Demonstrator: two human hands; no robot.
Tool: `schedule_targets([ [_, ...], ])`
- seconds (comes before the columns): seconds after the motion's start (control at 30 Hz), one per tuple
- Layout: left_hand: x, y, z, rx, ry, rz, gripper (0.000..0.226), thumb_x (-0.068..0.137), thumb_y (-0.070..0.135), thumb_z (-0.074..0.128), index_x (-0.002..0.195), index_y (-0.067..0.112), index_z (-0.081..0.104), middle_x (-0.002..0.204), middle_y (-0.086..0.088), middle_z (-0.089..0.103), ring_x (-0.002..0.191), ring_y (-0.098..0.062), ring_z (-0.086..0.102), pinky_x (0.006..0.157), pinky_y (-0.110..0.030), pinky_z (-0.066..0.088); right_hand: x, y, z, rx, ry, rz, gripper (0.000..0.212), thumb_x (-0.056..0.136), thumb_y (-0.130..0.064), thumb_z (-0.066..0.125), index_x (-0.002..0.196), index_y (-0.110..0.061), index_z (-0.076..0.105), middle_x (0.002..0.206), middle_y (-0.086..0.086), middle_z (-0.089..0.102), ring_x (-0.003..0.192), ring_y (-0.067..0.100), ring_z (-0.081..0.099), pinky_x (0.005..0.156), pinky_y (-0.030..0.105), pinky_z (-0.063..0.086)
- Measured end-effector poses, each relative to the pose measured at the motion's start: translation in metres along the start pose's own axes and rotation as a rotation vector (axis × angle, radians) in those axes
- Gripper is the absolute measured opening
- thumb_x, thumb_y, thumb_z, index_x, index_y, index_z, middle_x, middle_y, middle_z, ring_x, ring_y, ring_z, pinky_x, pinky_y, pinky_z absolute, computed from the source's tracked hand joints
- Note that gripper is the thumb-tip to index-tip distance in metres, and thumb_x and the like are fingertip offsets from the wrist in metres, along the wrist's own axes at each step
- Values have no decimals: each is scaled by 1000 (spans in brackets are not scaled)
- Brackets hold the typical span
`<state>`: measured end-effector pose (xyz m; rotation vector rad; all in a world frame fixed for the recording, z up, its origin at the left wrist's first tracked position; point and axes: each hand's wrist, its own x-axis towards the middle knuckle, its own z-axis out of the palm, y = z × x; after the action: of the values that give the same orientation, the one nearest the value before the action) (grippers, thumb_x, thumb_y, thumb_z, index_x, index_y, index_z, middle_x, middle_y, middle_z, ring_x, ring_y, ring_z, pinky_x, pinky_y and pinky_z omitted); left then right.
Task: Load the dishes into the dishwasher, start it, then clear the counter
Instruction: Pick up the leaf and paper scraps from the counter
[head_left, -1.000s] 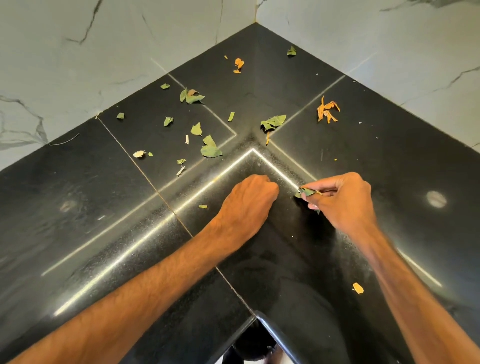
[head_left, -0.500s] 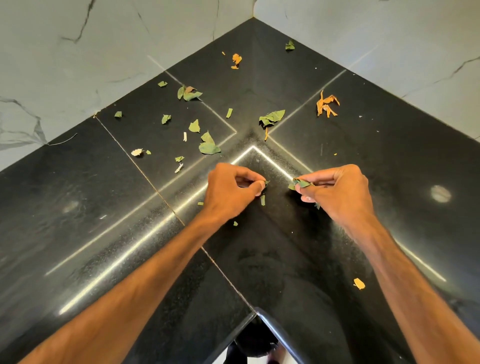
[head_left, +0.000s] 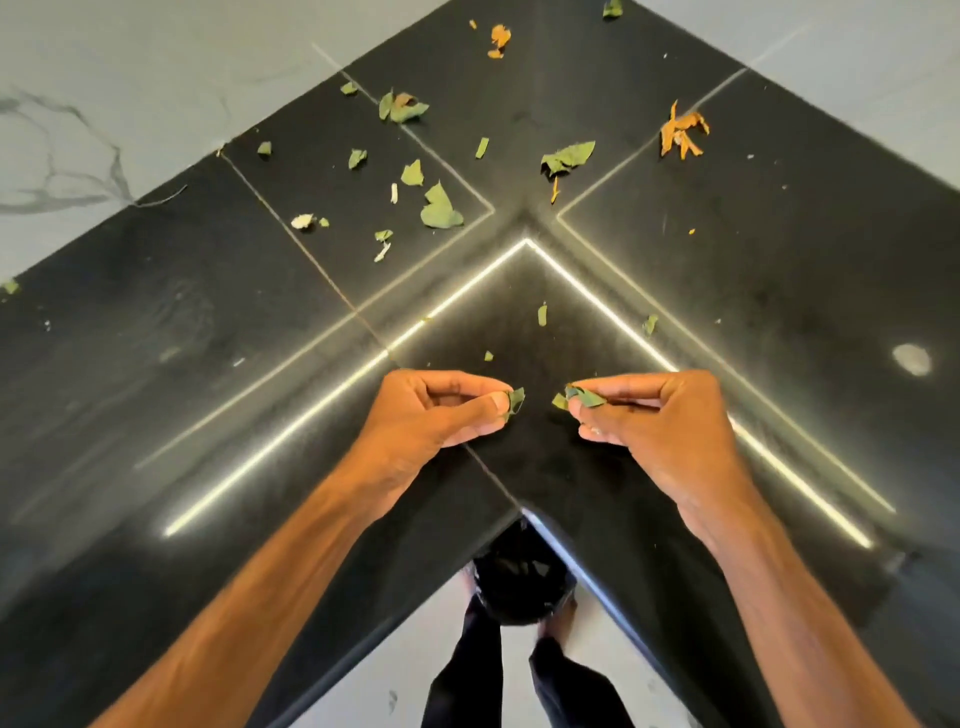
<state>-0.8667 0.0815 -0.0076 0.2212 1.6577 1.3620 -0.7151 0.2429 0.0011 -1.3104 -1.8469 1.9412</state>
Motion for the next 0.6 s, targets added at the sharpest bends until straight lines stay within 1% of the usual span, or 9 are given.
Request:
schedule_targets([
  [0.1,-49,-27,2,48,-3,-54,18,84,10,77,101,8,78,96,-14,77,93,-24,74,86,-29,59,-50,19,6,-49,-42,28,20,79,-8,83,95,-20,81,81,-6,78,77,14,76,73,23,60],
  [0.17,-80,-50,3,76,7,-74,15,83,6,77,98,8,79,89,-13,77,80,-17,74,73,-21,58,-86,36,9,-127,-37,12,20,79,-10,84,92,-25,82,77,-8,77,73,9,75,73,25,61],
  [0.2,-95,-62,4,86,14,-81,14,82,4,78,96,8,80,87,-13,77,77,-14,72,69,-19,55,-103,47,10,-160,-30,-10,21,78,-11,84,89,-29,83,76,-10,77,71,7,74,73,26,61],
  [0.27,-121,-85,8,90,12,-101,12,80,1,79,90,8,81,87,-11,78,77,-14,73,71,-21,55,-133,68,15,-220,8,-63,26,76,-9,85,82,-35,83,78,-15,76,70,4,73,68,25,59],
  [0.33,-142,-110,13,110,-31,-138,11,79,2,80,86,10,82,86,-8,78,80,-16,74,74,-25,58,-157,89,23,-260,49,-98,28,72,-7,88,78,-34,83,80,-18,75,70,2,72,65,21,59],
  [0.4,-154,-137,20,172,-121,-205,10,81,8,81,86,17,82,87,-2,78,84,-17,75,79,-29,59,-175,112,35,-250,75,-69,27,71,-7,88,78,-33,83,80,-18,74,70,4,72,62,17,58],
  [0.47,-151,-171,22,232,-156,-218,11,81,10,82,82,21,82,85,1,78,83,-14,74,80,-29,58,-185,139,49,-243,81,-21,26,75,-8,86,82,-33,83,82,-17,74,71,6,72,61,19,59],
  [0.53,-132,-216,20,248,-70,-232,22,76,3,83,71,24,80,78,2,77,77,-8,72,78,-27,56,-183,175,64,-296,104,-7,23,77,-9,85,87,-30,83,84,-17,74,73,3,72,64,21,59],
  [0.6,-105,-258,18,268,47,-319,16,71,6,85,70,21,80,73,3,76,72,-8,71,75,-29,58,-169,215,79,-329,136,31,19,78,-11,85,89,-27,83,81,-16,75,73,2,72,67,23,59],
])
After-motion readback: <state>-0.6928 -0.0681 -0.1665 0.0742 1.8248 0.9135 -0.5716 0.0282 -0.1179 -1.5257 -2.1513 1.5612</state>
